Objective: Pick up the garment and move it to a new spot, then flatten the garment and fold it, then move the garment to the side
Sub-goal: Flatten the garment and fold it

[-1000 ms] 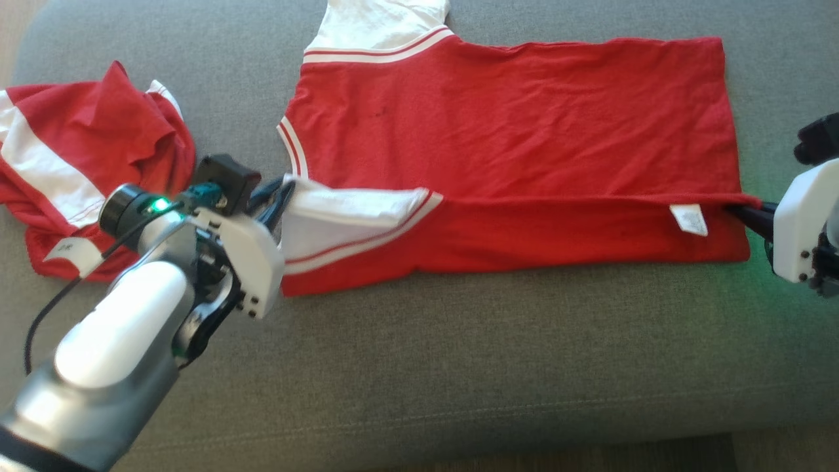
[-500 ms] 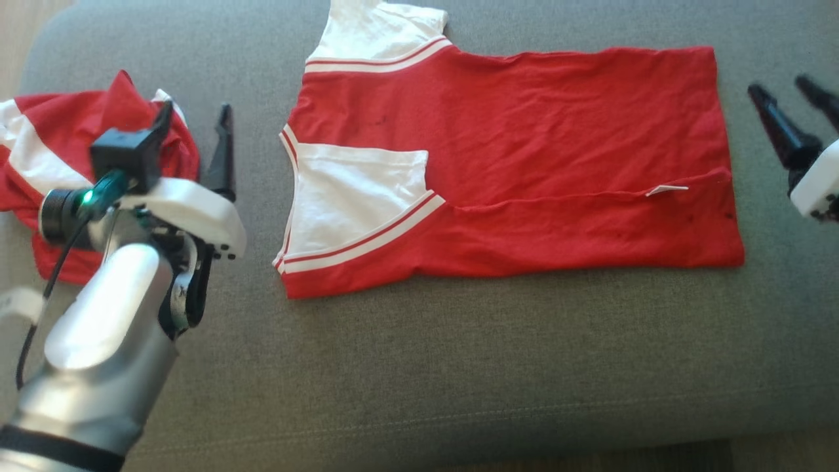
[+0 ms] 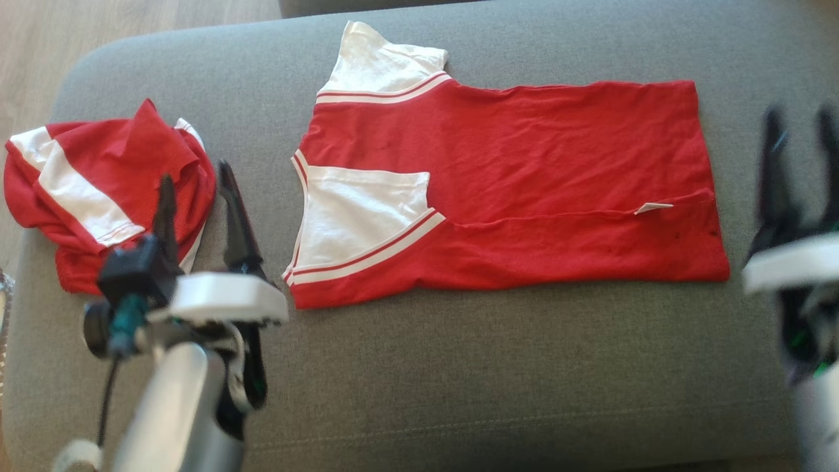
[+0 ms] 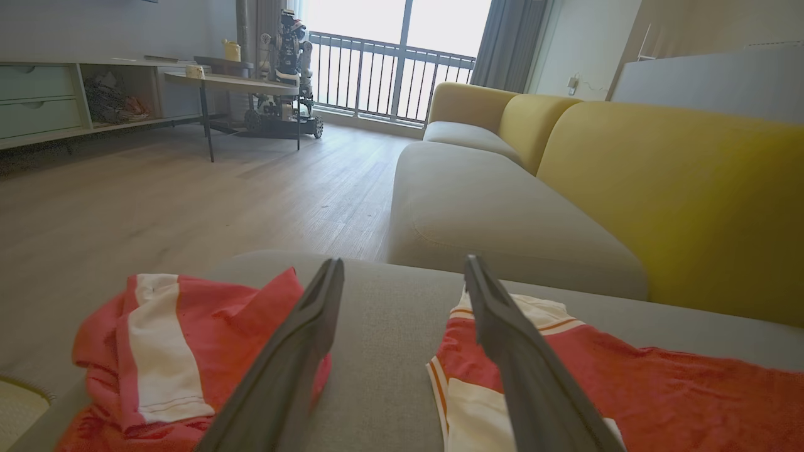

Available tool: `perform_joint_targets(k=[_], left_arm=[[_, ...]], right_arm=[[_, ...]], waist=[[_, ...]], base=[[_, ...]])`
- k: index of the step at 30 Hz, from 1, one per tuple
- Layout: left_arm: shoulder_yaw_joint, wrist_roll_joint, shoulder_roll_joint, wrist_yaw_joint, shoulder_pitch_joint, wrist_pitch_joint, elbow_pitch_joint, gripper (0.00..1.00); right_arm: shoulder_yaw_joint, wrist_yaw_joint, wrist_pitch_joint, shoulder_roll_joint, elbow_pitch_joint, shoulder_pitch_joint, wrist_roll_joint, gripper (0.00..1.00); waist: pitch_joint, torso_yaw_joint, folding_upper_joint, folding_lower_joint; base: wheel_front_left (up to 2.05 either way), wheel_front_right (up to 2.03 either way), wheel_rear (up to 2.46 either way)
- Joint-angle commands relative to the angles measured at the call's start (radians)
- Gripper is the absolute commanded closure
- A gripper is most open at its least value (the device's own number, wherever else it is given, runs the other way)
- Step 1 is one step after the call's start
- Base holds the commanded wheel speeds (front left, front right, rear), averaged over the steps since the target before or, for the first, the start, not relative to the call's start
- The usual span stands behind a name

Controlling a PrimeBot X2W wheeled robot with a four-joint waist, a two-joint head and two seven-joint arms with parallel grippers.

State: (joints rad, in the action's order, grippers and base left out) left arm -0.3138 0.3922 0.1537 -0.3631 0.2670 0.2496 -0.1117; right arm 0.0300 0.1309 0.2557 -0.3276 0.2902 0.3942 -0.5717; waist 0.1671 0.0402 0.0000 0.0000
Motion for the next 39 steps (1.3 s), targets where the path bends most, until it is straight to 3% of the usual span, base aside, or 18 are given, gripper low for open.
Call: perform_joint_targets(k=[1,6,11,21,26,35,39], left_arm=[[0.058,-0.043,-0.017,0.010,-0.001,0.012,0.050,0.00],[0.091,-0.123,-0.078,0.053,-0.087,0.012,0.027,0.00],[0.080,-0.156,-0.098,0.092,-0.117,0.012,-0.058,0.00],[0.053,-0.158,-0.103,0.102,-0.090,0.012,-0.244,0.00],[0.033,-0.103,-0.103,0.125,-0.054,0.012,-0.359,0.00],[0.046,-0.069,-0.103,0.074,0.017,0.012,-0.557,0.00],[0.038,-0.052,-0.103,0.085,0.042,0.012,-0.620,0.00]], right_arm=[[0.013,0.000,0.006,0.047,-0.097,-0.058,0.088,0.00],[0.042,0.000,0.006,0.179,-0.198,-0.206,0.262,0.00],[0.045,0.000,0.006,0.236,-0.218,-0.256,0.321,0.00],[0.041,0.000,0.006,0.263,-0.219,-0.262,0.340,0.00],[0.053,0.000,0.006,0.269,-0.227,-0.257,0.314,0.00],[0.057,0.000,0.006,0.271,-0.236,-0.259,0.318,0.00],[0.059,0.000,0.006,0.272,-0.229,-0.261,0.320,0.00]], waist=[[-0.005,-0.001,0.0000,0.0000],[-0.014,-0.010,0.0000,0.0000],[-0.017,-0.022,0.0000,0.0000],[-0.009,-0.061,0.0000,0.0000],[-0.004,-0.087,0.0000,0.0000],[0.007,-0.119,0.0000,0.0000],[0.013,-0.125,0.0000,0.0000]], base=[[0.00,0.00,0.00],[0.00,0.00,0.00],[0.00,0.00,0.00],[0.00,0.00,0.00],[0.00,0.00,0.00],[0.00,0.00,0.00],[0.00,0.00,0.00]])
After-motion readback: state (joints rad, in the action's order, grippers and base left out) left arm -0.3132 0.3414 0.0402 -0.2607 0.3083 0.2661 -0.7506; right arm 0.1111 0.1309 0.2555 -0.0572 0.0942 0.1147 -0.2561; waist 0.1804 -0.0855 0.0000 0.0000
